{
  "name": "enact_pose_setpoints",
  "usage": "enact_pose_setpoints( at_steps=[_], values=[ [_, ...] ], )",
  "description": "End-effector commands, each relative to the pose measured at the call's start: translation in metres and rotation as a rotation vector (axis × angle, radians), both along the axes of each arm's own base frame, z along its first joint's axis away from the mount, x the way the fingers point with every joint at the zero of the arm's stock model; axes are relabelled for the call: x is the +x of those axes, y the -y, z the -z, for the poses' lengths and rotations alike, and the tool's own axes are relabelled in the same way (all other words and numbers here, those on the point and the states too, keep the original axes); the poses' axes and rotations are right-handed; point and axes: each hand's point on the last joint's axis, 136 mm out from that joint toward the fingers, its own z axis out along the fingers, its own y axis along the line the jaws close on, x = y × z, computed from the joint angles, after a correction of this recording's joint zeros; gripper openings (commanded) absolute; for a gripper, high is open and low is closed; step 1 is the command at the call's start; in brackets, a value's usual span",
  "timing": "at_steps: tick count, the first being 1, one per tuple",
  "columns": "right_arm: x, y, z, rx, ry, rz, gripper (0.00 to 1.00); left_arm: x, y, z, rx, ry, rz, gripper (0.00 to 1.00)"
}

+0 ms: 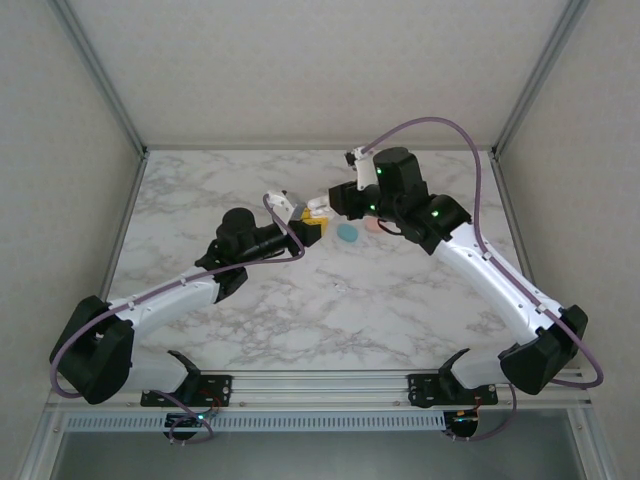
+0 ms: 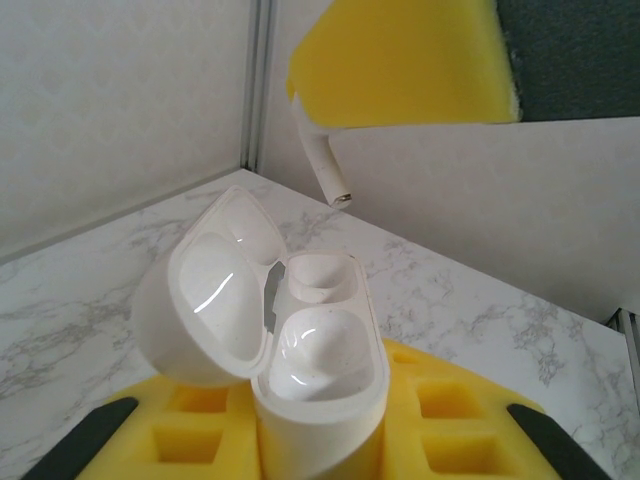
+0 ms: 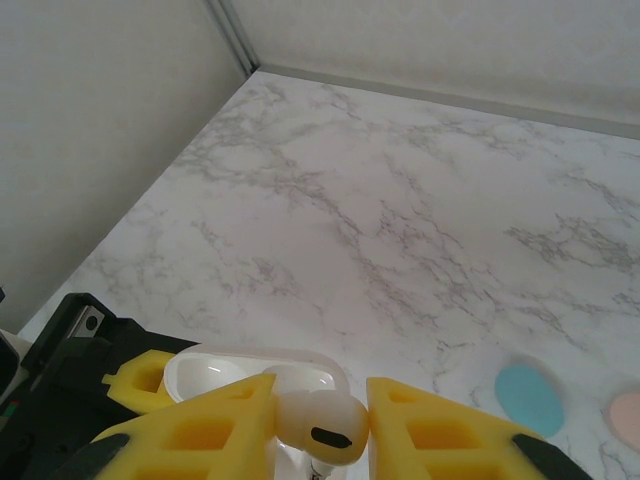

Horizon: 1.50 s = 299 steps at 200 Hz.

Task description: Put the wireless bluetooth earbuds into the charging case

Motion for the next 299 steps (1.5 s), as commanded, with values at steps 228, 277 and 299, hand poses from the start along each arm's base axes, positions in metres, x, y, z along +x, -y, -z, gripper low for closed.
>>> enact_pose_setpoints(
  at_steps=[228,277,299],
  values=[
    [-0.011,-0.011,0.032,-0.157,0.029,-0.116,0.28,0.001,0.002,-0.036,-0.075,0.056,-0.013,0.00],
    [0.000,-0.008,0.030,-0.152,0.044,-0.048,0.28,-0.001,0.003,-0.036,-0.073,0.063,0.005,0.00],
    [-0.001,-0.009,0.032,-0.157,0.036,-0.061,0.27,0.000,0.002,-0.036,-0.075,0.065,-0.005,0.00]
  ],
)
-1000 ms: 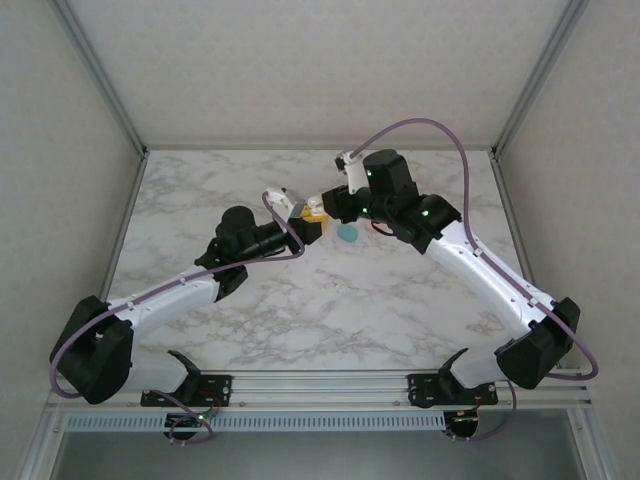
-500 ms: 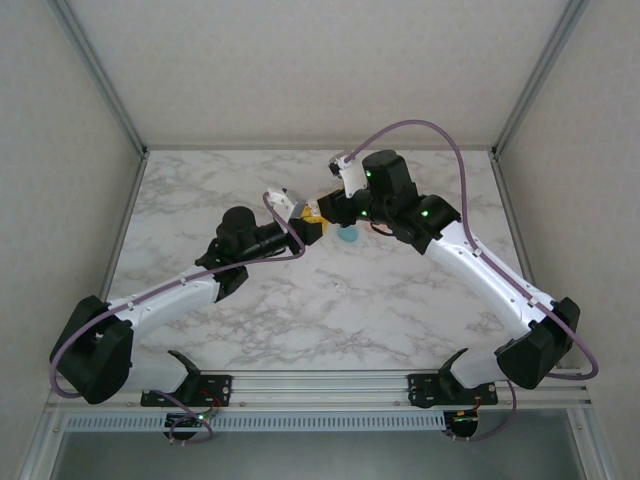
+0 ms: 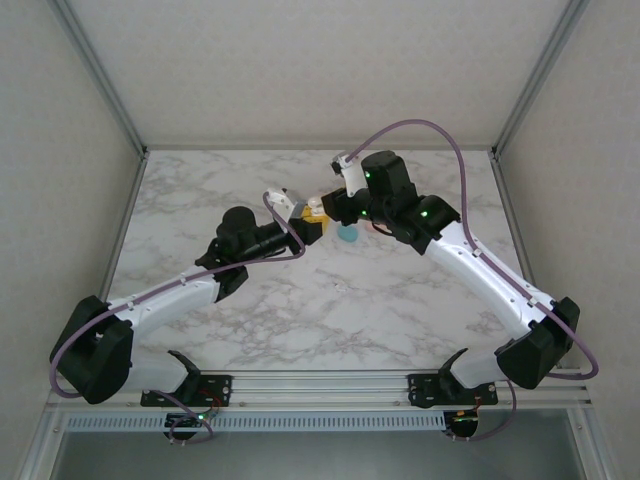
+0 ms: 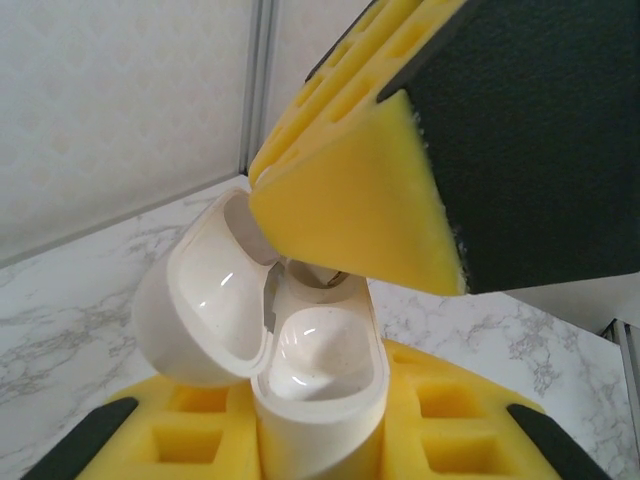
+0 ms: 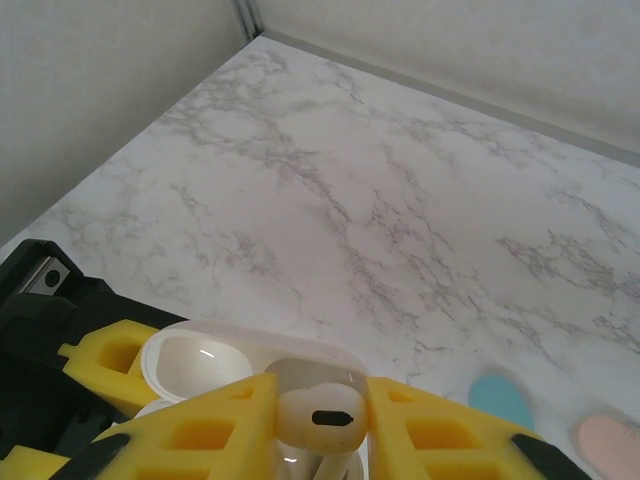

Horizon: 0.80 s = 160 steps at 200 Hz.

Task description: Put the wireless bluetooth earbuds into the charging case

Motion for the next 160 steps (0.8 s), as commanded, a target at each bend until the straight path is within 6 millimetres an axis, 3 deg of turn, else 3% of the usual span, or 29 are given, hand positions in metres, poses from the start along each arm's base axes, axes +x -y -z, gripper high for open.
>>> enact_pose_setpoints(
  at_steps=[1,55,160],
  values=[
    [-0.001,0.001,0.016,-0.039,-0.034,0.011,0.27,-0.001,0.001,-0.030,-0.059,0.072,-0.002,0.00],
    [-0.014,-0.006,0.022,-0.021,-0.084,-0.057,0.29,0.001,-0.002,-0.034,-0.080,0.083,-0.021,0.00],
    [-0.020,-0.002,0.024,-0.027,-0.107,-0.058,0.31,0.002,-0.003,-0.042,-0.097,0.112,-0.031,0.00]
  ],
)
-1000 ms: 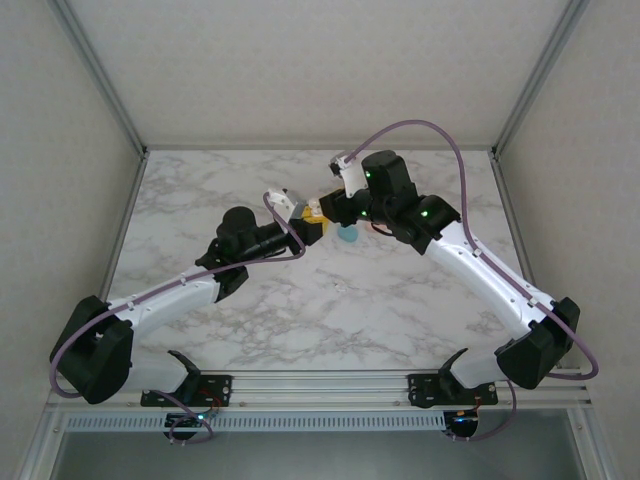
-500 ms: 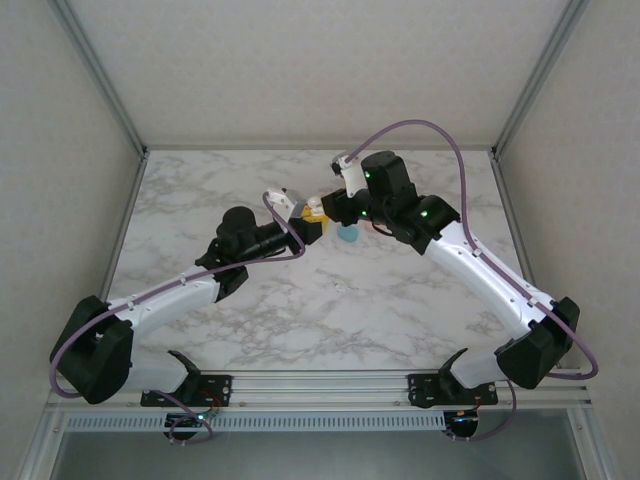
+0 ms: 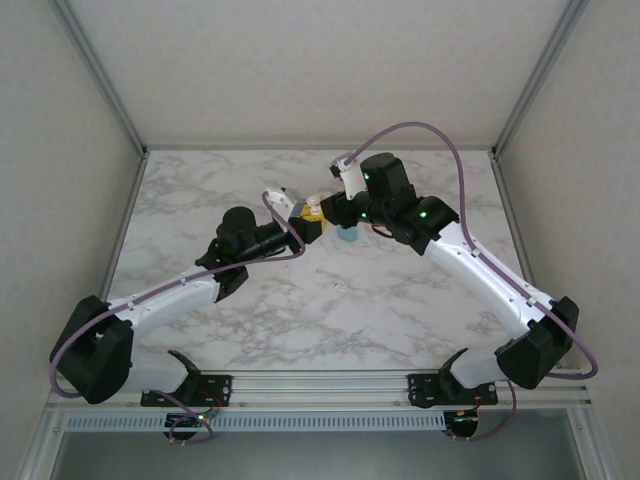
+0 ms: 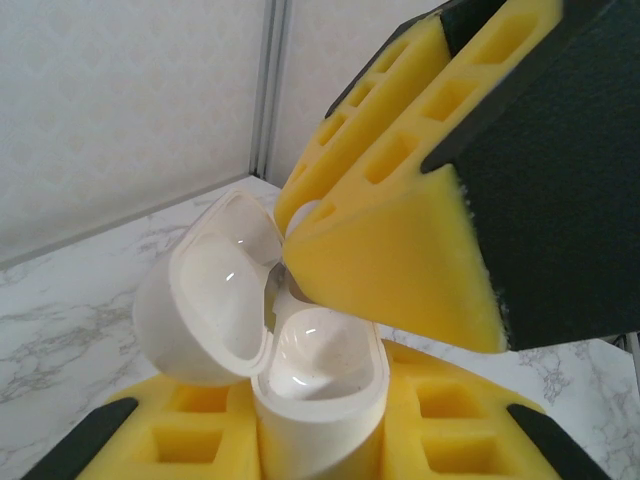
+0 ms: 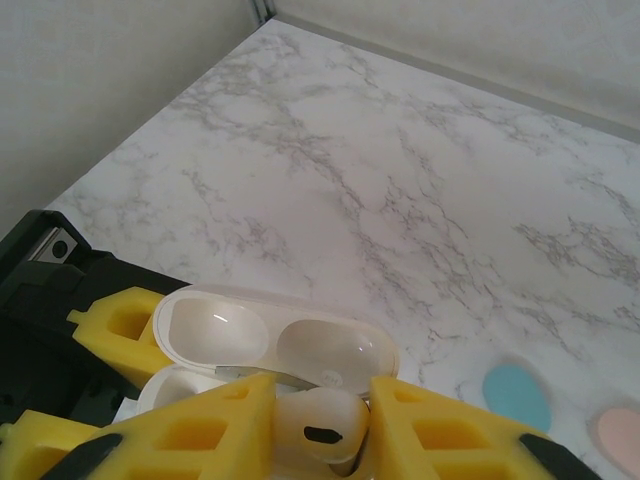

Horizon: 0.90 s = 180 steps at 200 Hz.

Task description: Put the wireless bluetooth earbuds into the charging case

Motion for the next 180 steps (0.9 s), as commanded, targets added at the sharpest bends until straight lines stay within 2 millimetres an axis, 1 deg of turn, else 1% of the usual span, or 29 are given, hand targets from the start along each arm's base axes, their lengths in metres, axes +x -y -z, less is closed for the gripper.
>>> enact_pose_setpoints(
  at_steps=[1,16,55,76,94,129,165,180],
  values=[
    [-0.014,0.000,0.015,-0.026,-0.075,-0.029,0.31,-0.002,0.000,-0.042,-0.093,0.116,-0.002,0.00],
    [-0.015,-0.001,0.014,-0.018,-0.080,-0.037,0.33,-0.005,0.002,-0.041,-0.079,0.123,0.017,0.00],
    [-0.021,-0.007,0.005,0.016,-0.098,-0.070,0.43,-0.007,0.001,-0.038,-0.044,0.143,0.020,0.00],
    [-0.024,-0.009,-0.003,0.044,-0.108,-0.079,0.48,-0.008,0.000,-0.037,-0.027,0.152,0.022,0.00],
    [-0.023,-0.008,-0.008,0.059,-0.116,-0.065,0.53,-0.009,0.001,-0.035,-0.019,0.155,0.027,0.00],
    [-0.024,-0.006,-0.019,0.098,-0.127,-0.051,0.61,-0.010,0.000,-0.033,-0.010,0.157,0.028,0.00],
    [-0.021,-0.002,-0.027,0.135,-0.138,-0.021,0.63,-0.012,0.000,-0.035,-0.011,0.161,0.033,0.00],
    [-0.018,0.002,-0.029,0.138,-0.133,0.012,0.63,-0.012,0.000,-0.035,-0.011,0.163,0.034,0.00]
  ],
)
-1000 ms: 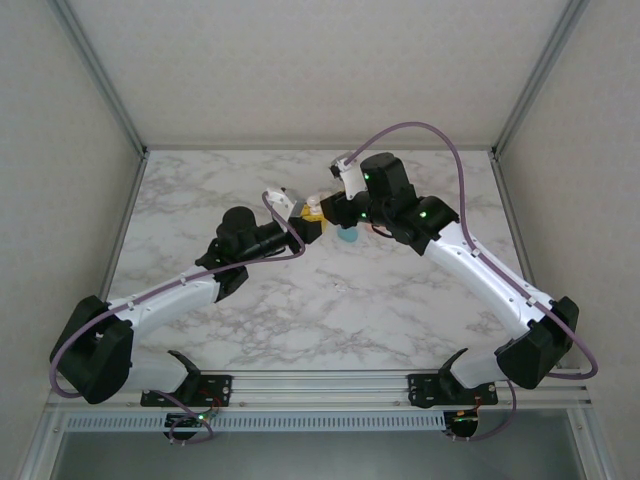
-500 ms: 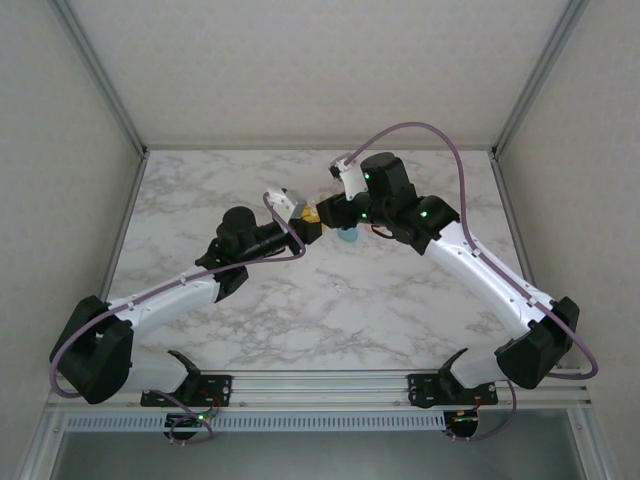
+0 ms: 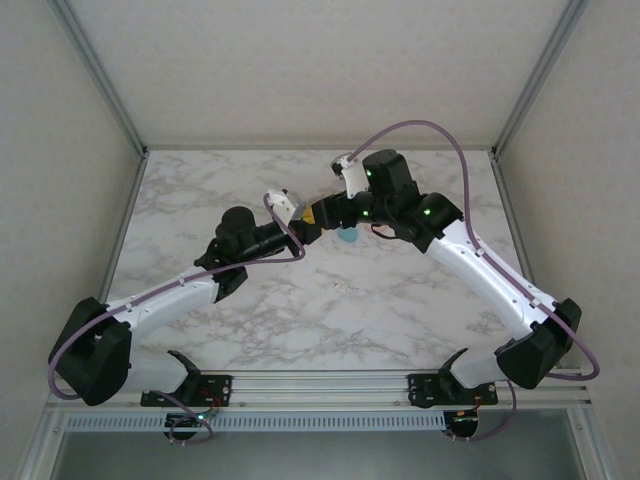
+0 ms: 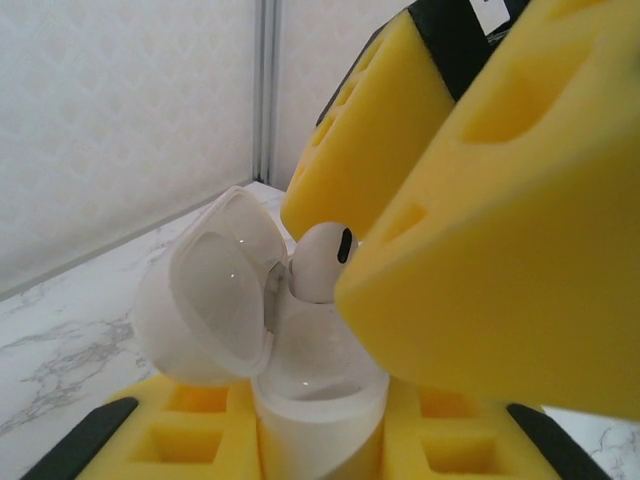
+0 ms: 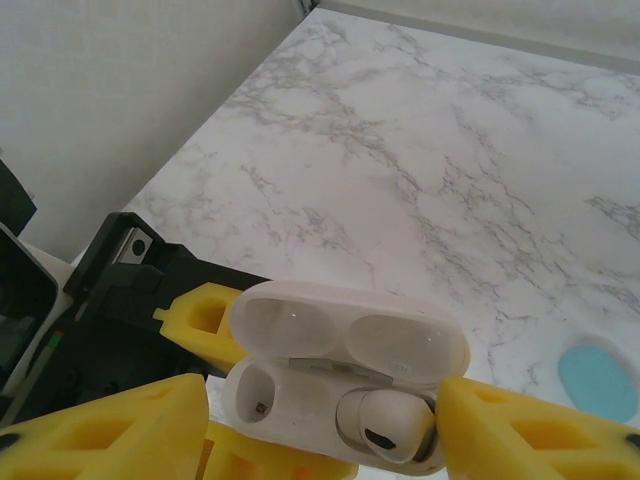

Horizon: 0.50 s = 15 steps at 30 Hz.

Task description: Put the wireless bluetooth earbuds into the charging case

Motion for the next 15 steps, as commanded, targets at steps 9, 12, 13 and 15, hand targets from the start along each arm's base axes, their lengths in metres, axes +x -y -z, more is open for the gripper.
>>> enact_pose_setpoints(
  at_steps=[9,12,13,15],
  values=[
    [0.005,0.027,-0.034,0.077,0.012,0.130,0.62,-0.010,-0.001,-0.030,-0.036,0.094,0.024,0.00],
    [0.007,0.038,-0.041,0.088,0.030,0.173,0.62,-0.010,-0.003,-0.029,-0.021,0.098,0.017,0.00],
    [0.006,0.041,-0.045,0.099,0.041,0.184,0.62,-0.010,-0.004,-0.029,-0.017,0.100,0.013,0.00],
    [0.009,0.052,-0.049,0.113,0.068,0.231,0.60,-0.010,-0.007,-0.029,-0.016,0.105,-0.004,0.00]
  ],
)
